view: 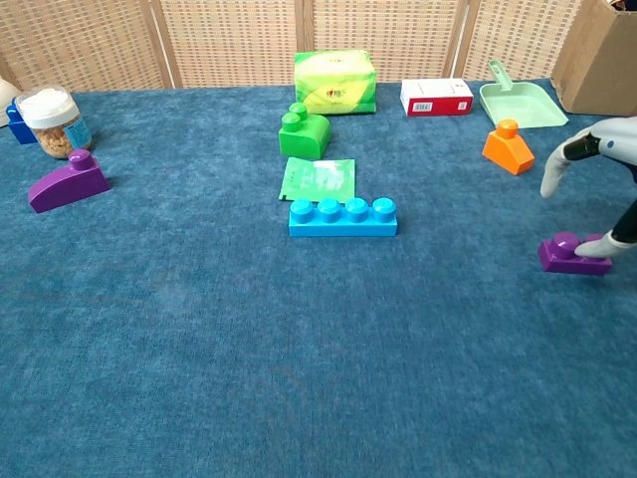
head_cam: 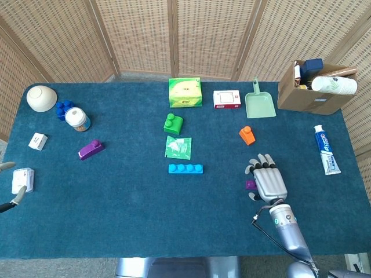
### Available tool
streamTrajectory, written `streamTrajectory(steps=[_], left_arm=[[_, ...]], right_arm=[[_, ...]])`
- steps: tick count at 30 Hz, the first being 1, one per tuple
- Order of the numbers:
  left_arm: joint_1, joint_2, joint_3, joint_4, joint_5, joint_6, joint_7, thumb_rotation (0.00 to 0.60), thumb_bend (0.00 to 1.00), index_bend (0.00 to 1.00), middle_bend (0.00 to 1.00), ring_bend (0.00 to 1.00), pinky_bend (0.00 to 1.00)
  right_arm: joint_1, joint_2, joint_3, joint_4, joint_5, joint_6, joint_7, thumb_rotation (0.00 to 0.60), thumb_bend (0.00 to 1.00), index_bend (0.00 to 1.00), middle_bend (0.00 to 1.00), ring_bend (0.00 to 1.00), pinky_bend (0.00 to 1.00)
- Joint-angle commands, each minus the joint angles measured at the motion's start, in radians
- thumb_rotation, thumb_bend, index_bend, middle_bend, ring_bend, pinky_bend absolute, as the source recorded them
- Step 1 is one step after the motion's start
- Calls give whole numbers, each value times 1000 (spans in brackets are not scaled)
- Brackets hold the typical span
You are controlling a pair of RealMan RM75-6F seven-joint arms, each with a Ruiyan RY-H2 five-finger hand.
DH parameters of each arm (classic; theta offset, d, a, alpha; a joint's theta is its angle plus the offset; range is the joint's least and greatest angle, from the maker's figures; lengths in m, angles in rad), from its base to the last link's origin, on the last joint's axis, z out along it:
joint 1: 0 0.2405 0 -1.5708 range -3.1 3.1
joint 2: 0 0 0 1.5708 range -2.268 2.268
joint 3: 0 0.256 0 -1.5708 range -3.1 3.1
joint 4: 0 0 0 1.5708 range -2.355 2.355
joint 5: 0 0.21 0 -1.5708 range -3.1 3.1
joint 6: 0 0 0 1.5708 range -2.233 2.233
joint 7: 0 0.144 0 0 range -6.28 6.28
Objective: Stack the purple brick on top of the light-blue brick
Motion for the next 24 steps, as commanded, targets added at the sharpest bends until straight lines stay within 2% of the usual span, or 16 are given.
streamTrajectory(steps=[1, 10, 24], left_arm=[[2, -3, -7, 4, 5, -7, -4, 332, 378, 259, 53, 0, 0], [9, -9, -29, 22, 18, -32, -11, 330, 379, 258, 51, 0, 0], [30, -17, -47, 41, 32, -46, -32, 328, 378, 258, 46, 0, 0]], right_arm=[[12, -10, 1, 5, 29, 18, -22, 583, 163, 352, 203, 2, 25], [32, -39, -14, 34, 116, 40, -54, 583, 164, 354, 203, 0, 25], [52, -77, -34, 101, 157, 38, -39, 600, 170, 368, 204, 0, 25]])
